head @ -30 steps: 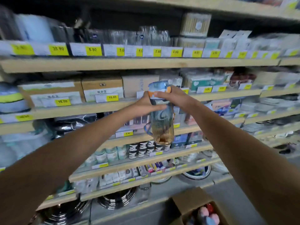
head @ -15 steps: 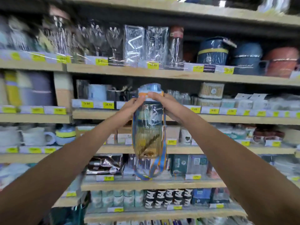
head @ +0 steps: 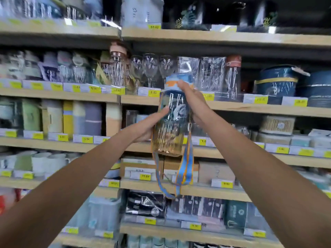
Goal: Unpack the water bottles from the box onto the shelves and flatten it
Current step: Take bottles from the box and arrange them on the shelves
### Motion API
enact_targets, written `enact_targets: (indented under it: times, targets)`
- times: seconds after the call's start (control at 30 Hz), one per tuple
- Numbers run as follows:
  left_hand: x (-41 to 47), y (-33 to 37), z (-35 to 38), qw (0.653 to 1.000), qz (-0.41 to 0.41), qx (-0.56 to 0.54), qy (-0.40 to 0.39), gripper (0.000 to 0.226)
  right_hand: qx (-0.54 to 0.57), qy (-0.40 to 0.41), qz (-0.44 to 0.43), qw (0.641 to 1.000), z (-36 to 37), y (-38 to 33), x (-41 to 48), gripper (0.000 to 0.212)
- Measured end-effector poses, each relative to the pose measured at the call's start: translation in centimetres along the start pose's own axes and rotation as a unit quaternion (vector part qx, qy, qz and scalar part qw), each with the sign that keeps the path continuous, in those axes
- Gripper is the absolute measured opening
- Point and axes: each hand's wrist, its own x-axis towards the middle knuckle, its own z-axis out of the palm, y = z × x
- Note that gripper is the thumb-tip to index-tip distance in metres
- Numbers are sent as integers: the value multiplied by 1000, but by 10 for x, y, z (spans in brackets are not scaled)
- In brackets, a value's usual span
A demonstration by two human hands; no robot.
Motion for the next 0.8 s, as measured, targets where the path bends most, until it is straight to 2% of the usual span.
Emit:
enact_targets:
  times: [0.07,0.13,0.23,0.3,0.33,0.4,0.53,0.6,0.67,0.73,0.8]
  targets:
    - [-4,9,-23,999,12,28,31,41,3,11,-23,1000,21,-4,15,44]
    - [-8,22,-49,993,30,82,85,43,23,12,-47,999,51,-10,27,34]
    - [-11,39,-90,955,92,218,181,56,15,17,-61,998,98,-16,47,49]
    - [-13,45,-111,930,109,255,242,58,-1,16,-90,996,124,-17,55,34]
    - [-16,50,-125,920,118,262,268,53,-9,3,-92,996,142,-16,61,36]
    - [-19,56,-144,910,138,242,308,46,-29,-22,-68,997,168,-12,69,67]
    - [-29,72,-196,906,157,210,332,69,-14,-60,-70,996,227,-8,79,110]
    - [-34,79,-222,915,147,176,331,80,-17,-68,-70,995,252,-2,85,123]
    - [-40,87,-243,930,133,111,324,82,-29,-93,-65,993,272,6,92,118]
    - [-45,95,-261,942,143,1,303,69,-39,-116,-74,990,291,10,100,102]
    - [-50,103,-280,939,158,-78,295,61,-49,-120,-79,988,310,11,108,100]
